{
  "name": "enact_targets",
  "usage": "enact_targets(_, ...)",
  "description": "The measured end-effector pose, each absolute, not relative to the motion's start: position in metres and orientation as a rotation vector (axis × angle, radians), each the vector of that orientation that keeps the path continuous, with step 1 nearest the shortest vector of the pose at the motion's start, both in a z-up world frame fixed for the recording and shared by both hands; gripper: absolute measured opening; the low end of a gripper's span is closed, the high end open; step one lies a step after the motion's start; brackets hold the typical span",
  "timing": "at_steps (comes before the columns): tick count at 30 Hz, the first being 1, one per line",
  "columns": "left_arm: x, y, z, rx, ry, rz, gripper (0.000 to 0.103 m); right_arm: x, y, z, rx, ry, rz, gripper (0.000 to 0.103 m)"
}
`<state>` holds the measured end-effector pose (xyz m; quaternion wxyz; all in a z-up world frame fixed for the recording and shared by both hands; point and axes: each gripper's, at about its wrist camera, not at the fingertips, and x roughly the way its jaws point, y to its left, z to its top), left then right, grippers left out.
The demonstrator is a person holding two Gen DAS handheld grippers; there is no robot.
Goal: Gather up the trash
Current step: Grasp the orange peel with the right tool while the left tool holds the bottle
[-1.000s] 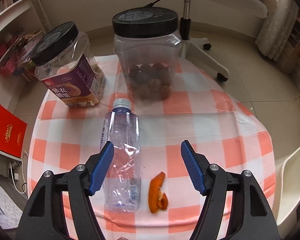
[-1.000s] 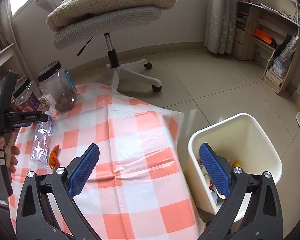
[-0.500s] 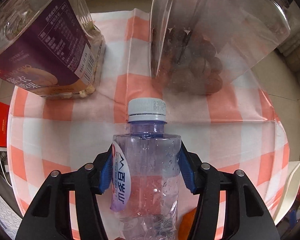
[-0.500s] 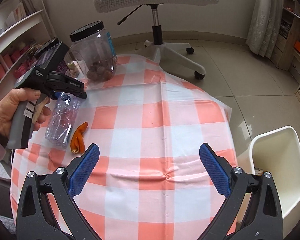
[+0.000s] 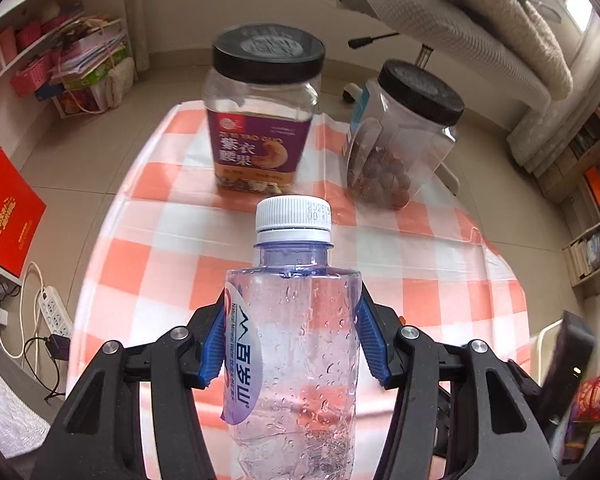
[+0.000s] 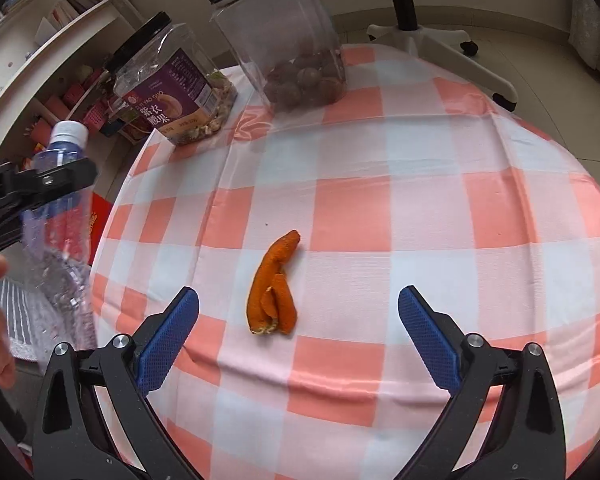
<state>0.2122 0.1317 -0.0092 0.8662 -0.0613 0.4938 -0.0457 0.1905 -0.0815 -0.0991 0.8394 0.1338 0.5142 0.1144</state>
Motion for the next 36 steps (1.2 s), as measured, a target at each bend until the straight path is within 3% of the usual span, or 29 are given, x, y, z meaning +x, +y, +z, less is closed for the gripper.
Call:
enact_targets(4,0.177,0.146,0.027,-0.196,0.975,-0.063,0.055,0.202,-0.052,-0.111,0.235,1.087,0.218,0.092)
enact_targets(7,0.151,0.151,0.038,-0.225,0.934,-0.027,0.055,0.211,-0.042,-0.118,0.181,1.077,0.187,0.085)
enact_targets(9,0.138,0.159,0.040,-0.266,0.918,-0.009,0.055,0.212,-0.041,-0.117,0.148,1.063,0.167,0.069)
enact_targets(10,0.131,0.163,0.039,-0.295,0.908,0.006,0.055,0.213,-0.042,-0.116,0.136,1.060,0.160,0.051)
enact_targets(11,0.125,0.167,0.036,-0.326,0.894,0.025,0.055,0.214,-0.043,-0.116,0.136,1.064,0.165,0.026)
enact_targets(13,0.112,0.175,0.028,-0.380,0.852,0.074,0.055,0.214,-0.050,-0.116,0.153,1.081,0.182,0.016)
enact_targets(36,0.074,0.127,0.047,-0.257,0.750,0.005,0.055,0.114,-0.116,0.017,0.176,0.822,0.302,0.011)
